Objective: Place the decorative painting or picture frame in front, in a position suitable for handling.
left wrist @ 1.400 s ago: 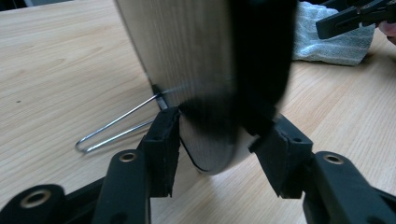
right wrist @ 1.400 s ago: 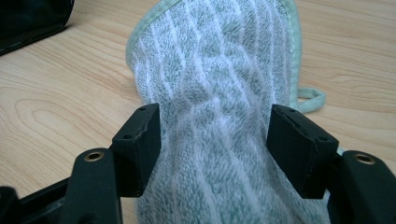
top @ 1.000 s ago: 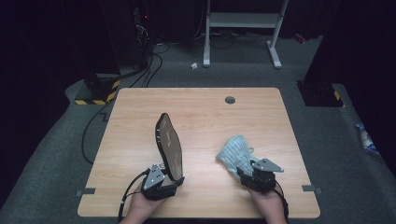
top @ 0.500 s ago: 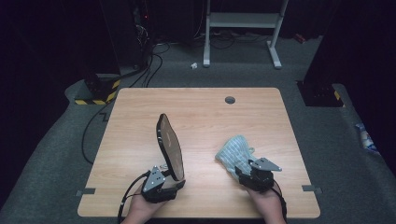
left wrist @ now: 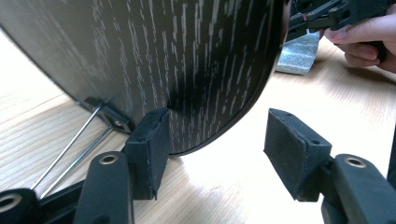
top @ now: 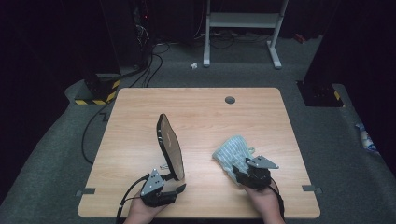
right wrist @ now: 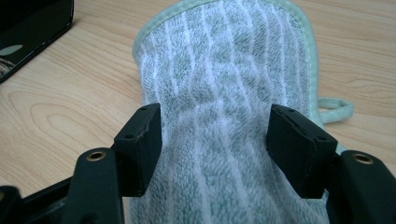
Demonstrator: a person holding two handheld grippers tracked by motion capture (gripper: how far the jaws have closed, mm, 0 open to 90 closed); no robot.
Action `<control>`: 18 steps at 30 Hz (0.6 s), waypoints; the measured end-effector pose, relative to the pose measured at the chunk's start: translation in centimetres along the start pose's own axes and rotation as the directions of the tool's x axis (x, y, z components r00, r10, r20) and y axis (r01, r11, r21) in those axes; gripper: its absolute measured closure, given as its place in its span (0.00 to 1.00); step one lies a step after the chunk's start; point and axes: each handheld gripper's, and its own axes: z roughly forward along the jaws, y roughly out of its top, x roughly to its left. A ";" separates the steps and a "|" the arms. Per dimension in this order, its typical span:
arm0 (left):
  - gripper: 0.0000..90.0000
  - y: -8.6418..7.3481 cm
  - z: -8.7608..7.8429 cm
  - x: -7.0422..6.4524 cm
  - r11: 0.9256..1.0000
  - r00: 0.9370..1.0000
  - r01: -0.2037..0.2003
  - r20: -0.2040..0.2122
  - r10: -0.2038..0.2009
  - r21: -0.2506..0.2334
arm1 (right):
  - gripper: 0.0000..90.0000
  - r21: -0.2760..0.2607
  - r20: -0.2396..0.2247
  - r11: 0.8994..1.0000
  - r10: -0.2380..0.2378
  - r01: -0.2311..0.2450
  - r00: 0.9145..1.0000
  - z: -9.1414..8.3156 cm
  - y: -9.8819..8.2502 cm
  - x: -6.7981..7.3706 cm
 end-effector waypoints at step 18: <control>0.45 0.6 1.8 -0.5 0.999 0.999 -0.033 0.033 0.032 0.009 | 0.40 -0.006 0.023 1.000 0.012 -0.012 1.000 -1.2 -0.6 -0.5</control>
